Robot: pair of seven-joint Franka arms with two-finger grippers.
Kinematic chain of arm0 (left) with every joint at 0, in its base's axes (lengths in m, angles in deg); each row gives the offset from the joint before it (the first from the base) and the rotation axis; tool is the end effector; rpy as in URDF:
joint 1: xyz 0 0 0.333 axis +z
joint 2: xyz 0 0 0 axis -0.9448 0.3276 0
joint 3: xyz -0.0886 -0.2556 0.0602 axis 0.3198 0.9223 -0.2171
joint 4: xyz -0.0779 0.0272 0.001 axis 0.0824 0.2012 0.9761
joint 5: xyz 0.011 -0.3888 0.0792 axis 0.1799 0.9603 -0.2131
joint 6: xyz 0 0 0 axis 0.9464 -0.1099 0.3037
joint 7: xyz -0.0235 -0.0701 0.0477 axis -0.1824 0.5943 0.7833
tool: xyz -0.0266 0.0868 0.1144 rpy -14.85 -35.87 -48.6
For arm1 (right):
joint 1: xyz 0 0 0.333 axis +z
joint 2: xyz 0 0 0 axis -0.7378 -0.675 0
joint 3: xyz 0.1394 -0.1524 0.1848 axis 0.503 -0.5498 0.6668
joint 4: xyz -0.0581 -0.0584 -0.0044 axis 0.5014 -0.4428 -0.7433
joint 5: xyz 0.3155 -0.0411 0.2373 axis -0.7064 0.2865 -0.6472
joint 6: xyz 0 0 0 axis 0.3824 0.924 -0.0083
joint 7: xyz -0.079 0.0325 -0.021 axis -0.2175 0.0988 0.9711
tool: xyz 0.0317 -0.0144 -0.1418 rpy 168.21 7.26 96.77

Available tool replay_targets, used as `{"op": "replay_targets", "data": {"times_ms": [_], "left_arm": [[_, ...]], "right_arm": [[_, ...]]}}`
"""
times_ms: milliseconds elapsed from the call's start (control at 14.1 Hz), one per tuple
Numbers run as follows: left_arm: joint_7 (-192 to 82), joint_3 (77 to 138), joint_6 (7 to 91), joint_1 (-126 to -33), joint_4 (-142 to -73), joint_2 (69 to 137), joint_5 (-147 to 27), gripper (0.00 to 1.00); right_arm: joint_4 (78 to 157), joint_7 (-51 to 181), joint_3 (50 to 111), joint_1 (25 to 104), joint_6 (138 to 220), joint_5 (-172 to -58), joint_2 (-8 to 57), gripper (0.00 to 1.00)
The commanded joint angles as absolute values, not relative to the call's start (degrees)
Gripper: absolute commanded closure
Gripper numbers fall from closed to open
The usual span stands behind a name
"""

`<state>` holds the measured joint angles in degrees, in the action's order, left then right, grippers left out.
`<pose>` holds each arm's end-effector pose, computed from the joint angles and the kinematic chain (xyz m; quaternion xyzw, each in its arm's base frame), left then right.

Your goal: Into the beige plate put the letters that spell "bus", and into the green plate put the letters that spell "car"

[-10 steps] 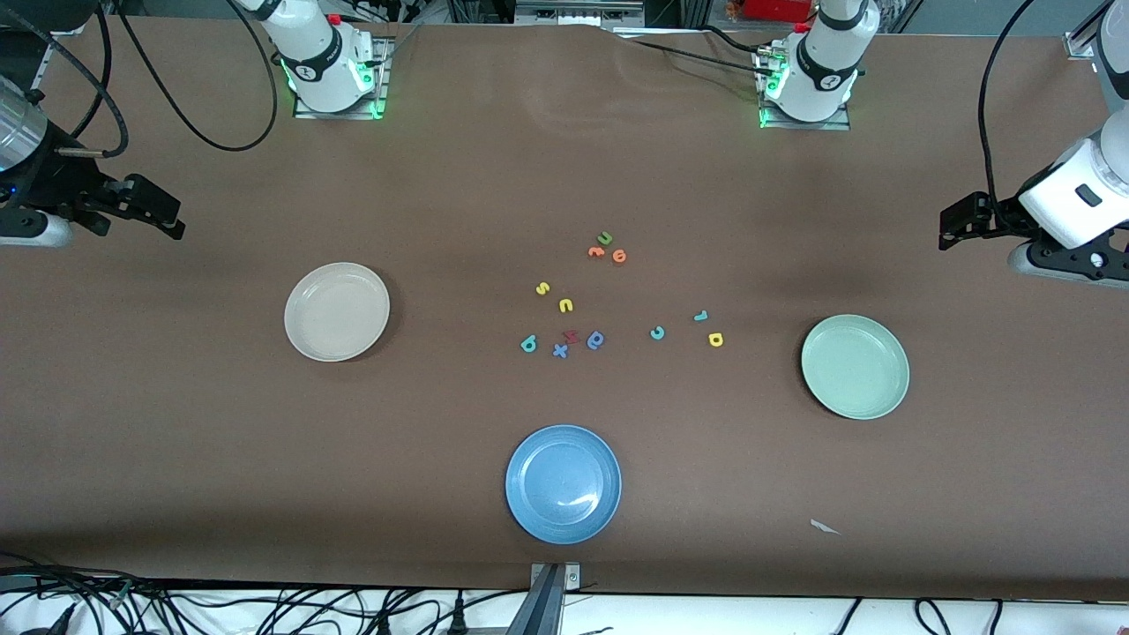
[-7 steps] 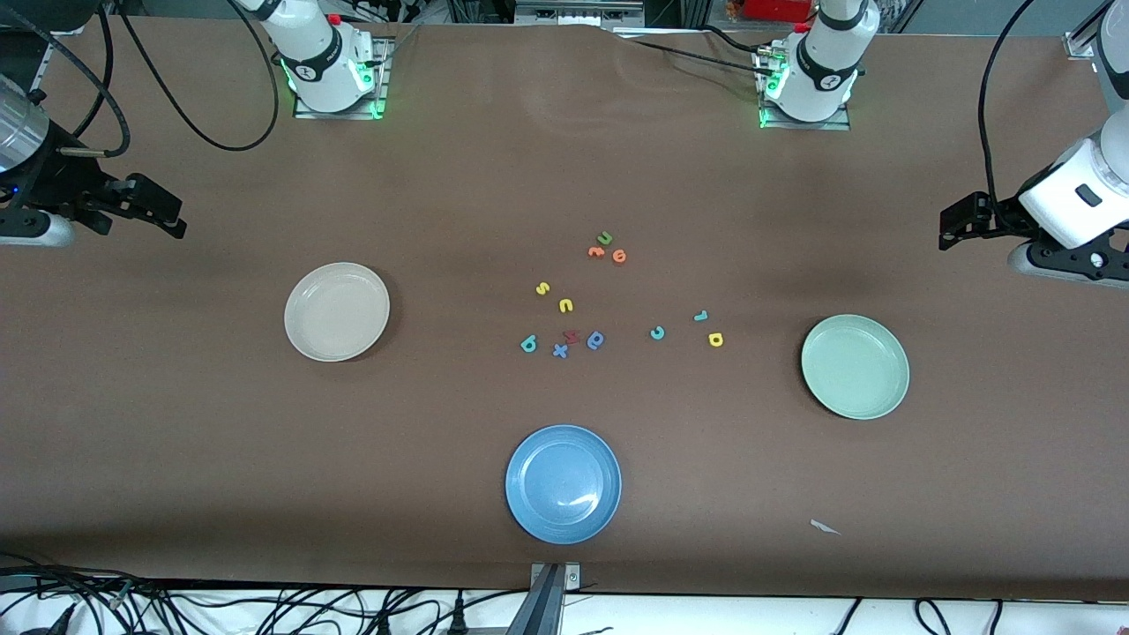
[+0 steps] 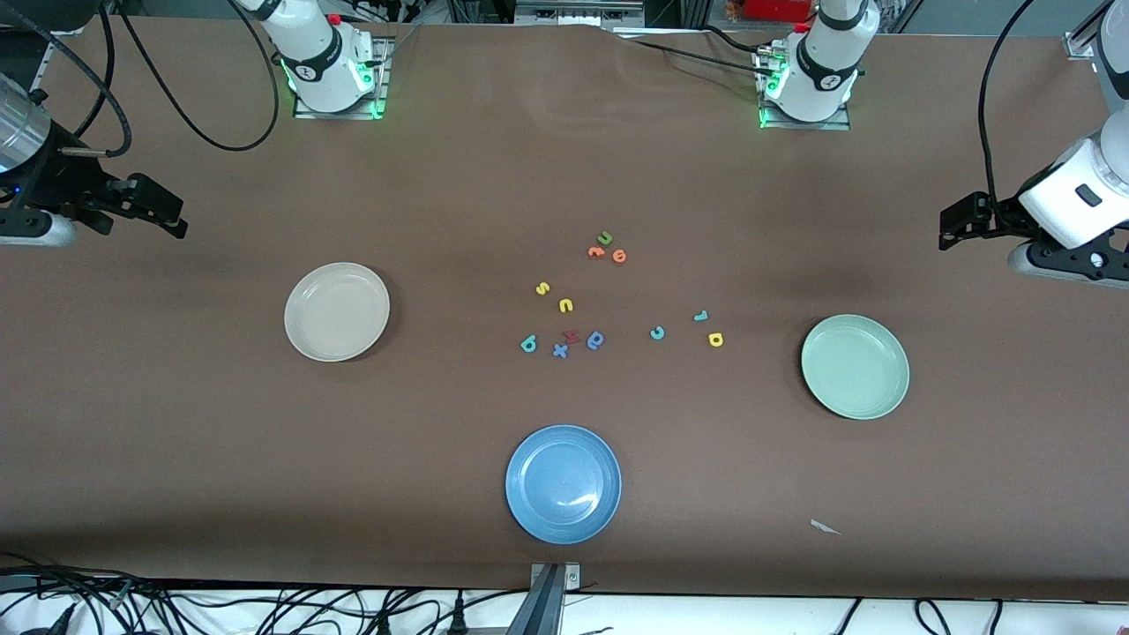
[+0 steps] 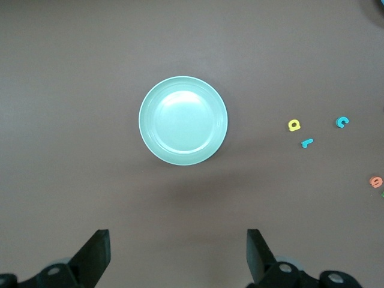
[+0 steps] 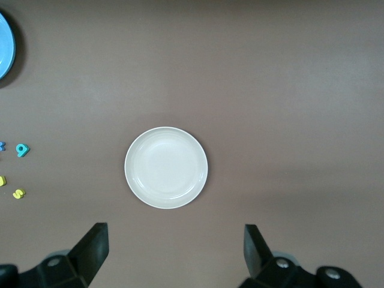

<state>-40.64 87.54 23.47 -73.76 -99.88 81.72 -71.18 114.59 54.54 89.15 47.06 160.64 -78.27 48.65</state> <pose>0.5748 -0.0070 0.4941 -0.9959 0.0814 0.0370 0.0146 0.5670 0.0283 0.5172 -0.9995 0.0246 -0.0192 0.0052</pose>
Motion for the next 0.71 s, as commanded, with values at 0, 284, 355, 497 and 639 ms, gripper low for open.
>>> {"op": "replay_targets", "data": {"times_ms": [0, 284, 355, 497, 639], "left_arm": [[-39.3, 87.4, 22.6, -73.5, -99.5, 81.2, -70.2, 0.00], [-39.3, 87.4, 22.6, -73.5, -99.5, 81.2, -70.2, 0.00], [-39.3, 87.4, 22.6, -73.5, -99.5, 81.2, -70.3, 0.00], [-39.3, 87.4, 22.6, -73.5, -99.5, 81.2, -70.2, 0.00], [-39.3, 87.4, 22.6, -73.5, -99.5, 81.2, -70.3, 0.00]], "right_arm": [[114.5, 53.8, 89.2, 47.2, 160.0, -78.6, 49.0, 0.00], [114.5, 53.4, 89.3, 47.5, 160.0, -78.6, 49.0, 0.00], [114.5, 53.4, 89.3, 47.5, 160.0, -78.6, 49.1, 0.00], [114.5, 53.4, 89.3, 47.5, 160.0, -78.6, 49.0, 0.00], [114.5, 53.4, 89.3, 47.5, 159.9, -78.6, 49.1, 0.00]]}}
